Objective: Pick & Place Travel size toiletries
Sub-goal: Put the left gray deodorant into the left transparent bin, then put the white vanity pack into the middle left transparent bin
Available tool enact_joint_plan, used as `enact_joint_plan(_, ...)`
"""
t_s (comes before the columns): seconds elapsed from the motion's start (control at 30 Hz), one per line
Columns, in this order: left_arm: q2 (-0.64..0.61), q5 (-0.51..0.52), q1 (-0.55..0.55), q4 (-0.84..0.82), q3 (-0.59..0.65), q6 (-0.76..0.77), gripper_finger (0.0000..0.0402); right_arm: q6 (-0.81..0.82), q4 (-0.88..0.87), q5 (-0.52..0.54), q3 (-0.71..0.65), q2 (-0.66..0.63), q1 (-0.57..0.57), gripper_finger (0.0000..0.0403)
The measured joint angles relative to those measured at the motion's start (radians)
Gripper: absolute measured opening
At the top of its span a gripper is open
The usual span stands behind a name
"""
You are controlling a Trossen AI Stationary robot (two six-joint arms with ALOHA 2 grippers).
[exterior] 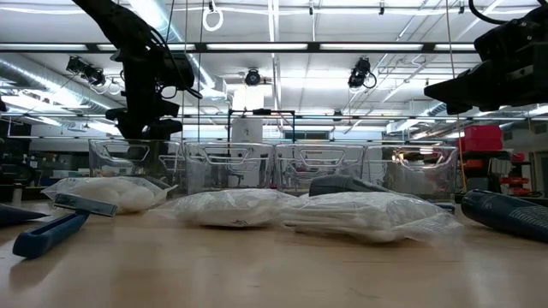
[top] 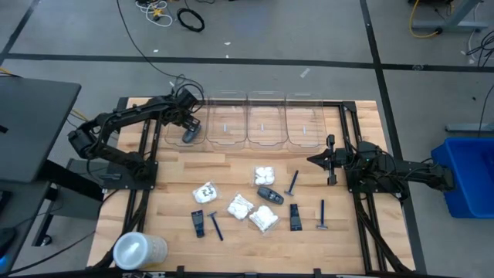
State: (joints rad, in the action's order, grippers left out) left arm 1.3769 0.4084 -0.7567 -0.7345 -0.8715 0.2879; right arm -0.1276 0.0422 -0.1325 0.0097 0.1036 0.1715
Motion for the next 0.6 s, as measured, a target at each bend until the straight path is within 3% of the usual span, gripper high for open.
enact_joint_plan(0.27,0.000,-0.005,0.000,-0.001,0.000,0.000,0.0274,0.000,0.000,0.000,0.000,0.000,0.000,0.0014)
enact_joint_plan(0.6,-0.025,-0.010,0.012,-0.022,0.000,-0.033,0.0272,0.000,0.000,0.000,0.000,0.000,0.000,0.0014)
